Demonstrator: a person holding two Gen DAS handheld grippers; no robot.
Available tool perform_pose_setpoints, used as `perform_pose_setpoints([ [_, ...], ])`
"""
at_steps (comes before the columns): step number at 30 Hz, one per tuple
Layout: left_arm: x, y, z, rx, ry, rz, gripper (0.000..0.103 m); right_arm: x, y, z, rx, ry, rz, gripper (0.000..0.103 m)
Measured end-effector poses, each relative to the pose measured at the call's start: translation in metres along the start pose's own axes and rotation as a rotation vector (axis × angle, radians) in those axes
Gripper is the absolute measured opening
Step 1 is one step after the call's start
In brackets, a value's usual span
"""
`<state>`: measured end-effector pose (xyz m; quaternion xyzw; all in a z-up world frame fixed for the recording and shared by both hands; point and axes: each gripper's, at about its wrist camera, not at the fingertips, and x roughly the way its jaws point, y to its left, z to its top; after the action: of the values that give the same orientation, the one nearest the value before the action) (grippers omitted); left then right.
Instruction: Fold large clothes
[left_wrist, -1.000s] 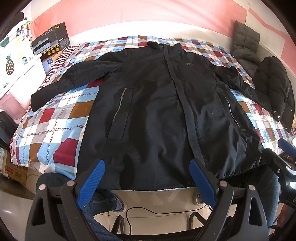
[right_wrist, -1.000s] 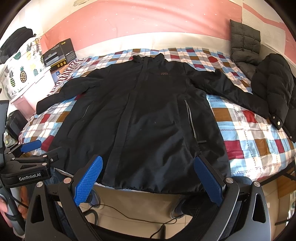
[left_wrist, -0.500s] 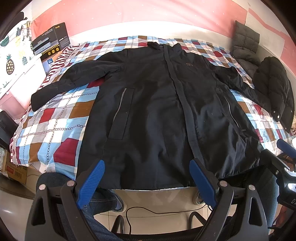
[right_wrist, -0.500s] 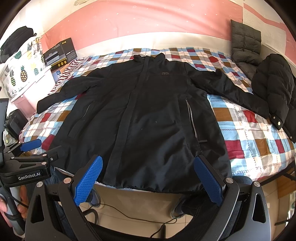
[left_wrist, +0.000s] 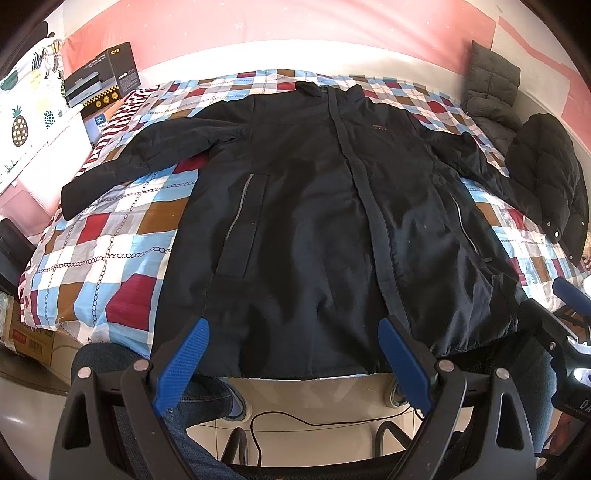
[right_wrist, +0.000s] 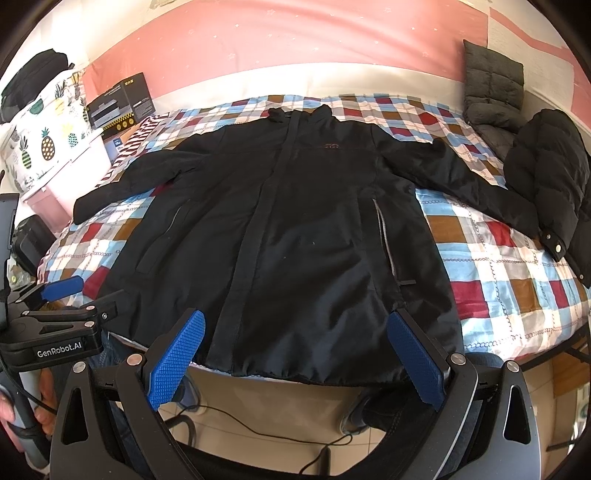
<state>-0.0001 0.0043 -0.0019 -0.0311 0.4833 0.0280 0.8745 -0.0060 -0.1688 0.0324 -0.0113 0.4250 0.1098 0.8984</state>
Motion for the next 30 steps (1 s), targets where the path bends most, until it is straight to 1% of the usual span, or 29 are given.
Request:
perform_pose_setpoints([
  [13, 0.0, 0.006, -0.004, -0.001, 0.006, 0.001, 0.094, 0.003, 0.005, 0.001, 0.0, -0.001, 0.003, 0.099],
  [15, 0.008, 0.007, -0.001, -0.002, 0.01, 0.002, 0.094, 0.004, 0.005, 0.002, 0.0, 0.001, 0.005, 0.099],
  [19, 0.011, 0.007, 0.0, -0.003, 0.015, 0.003, 0.094, 0.008, 0.006, 0.002, -0.004, 0.005, 0.009, 0.099],
  [25, 0.018, 0.011, 0.004, -0.006, 0.025, 0.01, 0.094, 0.014, 0.009, 0.008, -0.019, 0.002, 0.02, 0.099],
  [30, 0.024, 0.017, 0.012, -0.015, 0.027, 0.011, 0.094, 0.022, 0.013, 0.019, -0.038, 0.005, 0.025, 0.099],
])
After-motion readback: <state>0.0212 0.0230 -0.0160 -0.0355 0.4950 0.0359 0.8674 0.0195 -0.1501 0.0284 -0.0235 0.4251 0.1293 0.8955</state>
